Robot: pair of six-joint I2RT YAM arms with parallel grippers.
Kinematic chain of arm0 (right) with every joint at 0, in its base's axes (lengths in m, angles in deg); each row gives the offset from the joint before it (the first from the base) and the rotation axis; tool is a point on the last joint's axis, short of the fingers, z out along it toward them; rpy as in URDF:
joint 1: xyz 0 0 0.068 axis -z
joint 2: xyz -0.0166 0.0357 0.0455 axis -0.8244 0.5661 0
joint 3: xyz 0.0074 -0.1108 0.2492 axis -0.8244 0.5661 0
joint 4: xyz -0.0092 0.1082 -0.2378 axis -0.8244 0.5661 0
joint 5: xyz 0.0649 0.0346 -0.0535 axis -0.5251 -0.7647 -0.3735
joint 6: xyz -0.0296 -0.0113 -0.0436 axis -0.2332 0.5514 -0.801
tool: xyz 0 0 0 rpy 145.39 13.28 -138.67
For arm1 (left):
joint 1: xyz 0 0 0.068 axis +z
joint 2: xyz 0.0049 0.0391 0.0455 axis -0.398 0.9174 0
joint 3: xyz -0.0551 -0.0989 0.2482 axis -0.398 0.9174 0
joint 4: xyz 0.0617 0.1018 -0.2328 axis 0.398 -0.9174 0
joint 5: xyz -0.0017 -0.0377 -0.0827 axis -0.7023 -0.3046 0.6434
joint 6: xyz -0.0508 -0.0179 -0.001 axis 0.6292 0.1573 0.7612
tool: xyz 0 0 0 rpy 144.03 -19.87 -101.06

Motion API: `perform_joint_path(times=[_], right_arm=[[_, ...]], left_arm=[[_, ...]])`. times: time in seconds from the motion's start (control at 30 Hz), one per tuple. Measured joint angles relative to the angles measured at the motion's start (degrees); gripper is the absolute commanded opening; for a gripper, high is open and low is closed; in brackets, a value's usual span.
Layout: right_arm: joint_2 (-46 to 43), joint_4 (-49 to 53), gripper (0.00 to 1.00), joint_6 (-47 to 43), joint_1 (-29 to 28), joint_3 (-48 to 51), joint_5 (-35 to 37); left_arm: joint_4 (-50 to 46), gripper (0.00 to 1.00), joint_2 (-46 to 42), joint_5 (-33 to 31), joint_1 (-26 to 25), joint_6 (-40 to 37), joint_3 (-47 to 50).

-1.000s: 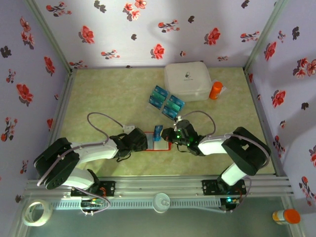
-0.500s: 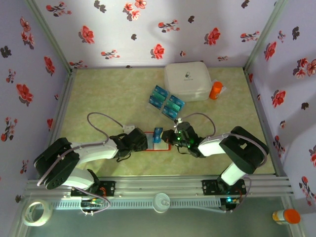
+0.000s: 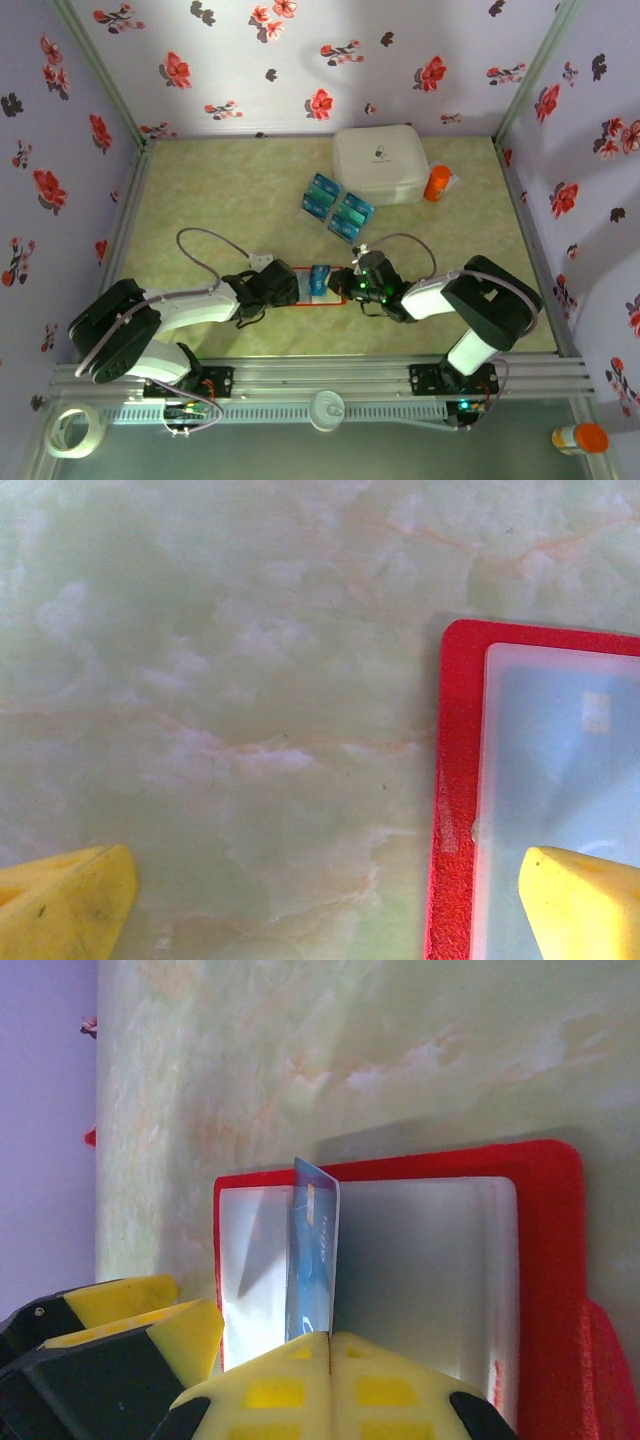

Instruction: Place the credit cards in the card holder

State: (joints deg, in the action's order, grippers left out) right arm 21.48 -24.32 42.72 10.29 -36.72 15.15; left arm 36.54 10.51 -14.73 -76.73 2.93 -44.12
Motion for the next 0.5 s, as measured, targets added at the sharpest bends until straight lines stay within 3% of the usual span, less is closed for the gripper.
perform_joint_path(times=[0.5], right_arm=[[1.03,-1.60,0.00,0.00,-0.15,1.20,-1.70]], left_arm=[[0.07,1.00,0.02,-0.02,0.00,0.00,0.04]])
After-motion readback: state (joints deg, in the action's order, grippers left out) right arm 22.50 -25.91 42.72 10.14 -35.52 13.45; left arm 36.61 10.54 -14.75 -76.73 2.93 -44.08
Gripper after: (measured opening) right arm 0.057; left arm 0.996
